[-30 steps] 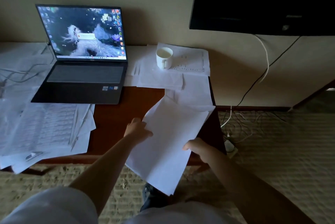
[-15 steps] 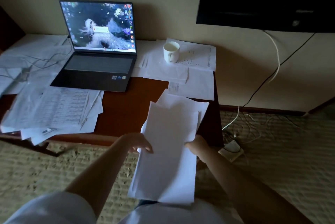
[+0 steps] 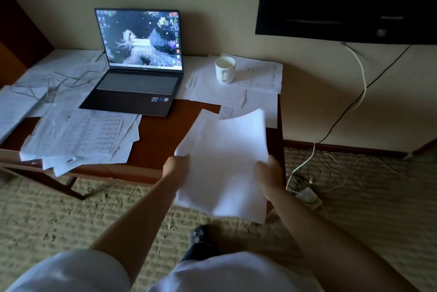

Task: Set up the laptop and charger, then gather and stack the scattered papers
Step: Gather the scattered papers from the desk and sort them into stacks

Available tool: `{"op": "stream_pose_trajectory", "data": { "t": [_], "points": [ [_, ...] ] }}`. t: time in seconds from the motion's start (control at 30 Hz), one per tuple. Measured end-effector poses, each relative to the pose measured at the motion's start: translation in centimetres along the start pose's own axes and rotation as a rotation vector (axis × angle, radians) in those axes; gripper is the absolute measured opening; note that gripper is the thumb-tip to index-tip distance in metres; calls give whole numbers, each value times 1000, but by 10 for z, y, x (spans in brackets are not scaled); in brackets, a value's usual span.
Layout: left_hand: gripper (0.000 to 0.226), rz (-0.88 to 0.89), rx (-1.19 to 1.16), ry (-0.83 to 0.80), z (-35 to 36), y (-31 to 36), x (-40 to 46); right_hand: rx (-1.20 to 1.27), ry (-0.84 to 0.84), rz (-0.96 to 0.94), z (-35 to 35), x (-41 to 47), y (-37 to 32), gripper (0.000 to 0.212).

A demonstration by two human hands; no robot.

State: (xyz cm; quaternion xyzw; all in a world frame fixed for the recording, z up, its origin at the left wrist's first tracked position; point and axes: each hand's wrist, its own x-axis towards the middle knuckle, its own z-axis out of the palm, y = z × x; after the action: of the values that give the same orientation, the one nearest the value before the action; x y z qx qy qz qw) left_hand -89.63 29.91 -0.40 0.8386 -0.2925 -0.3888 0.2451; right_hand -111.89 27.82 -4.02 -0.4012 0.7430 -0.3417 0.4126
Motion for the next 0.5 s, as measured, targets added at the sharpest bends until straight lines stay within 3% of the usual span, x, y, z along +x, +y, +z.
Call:
{"op": "stream_pose_trajectory", "data": {
  "t": [0.03, 0.1, 0.17, 0.3, 0.4, 0.5],
  "points": [
    [38, 62, 53, 15, -1, -4, 0, 53, 100, 34, -5, 5, -2, 29],
    [53, 98, 13, -2, -2, -14, 0, 161, 211, 135, -15, 16, -1, 25],
    [50, 23, -31, 14, -2, -17, 2, 331, 153, 209, -21, 23, 1, 21],
    [5, -90, -124, 33, -5, -20, 22, 542, -86, 268, -31, 25, 6, 17],
    [12, -189, -449, -19, -15, -16, 23, 561, -152, 316, -29, 29, 10, 25],
    [18, -203, -590, -104, -25, -8, 31, 460, -182, 294, -19, 30, 6, 30]
  ]
}}
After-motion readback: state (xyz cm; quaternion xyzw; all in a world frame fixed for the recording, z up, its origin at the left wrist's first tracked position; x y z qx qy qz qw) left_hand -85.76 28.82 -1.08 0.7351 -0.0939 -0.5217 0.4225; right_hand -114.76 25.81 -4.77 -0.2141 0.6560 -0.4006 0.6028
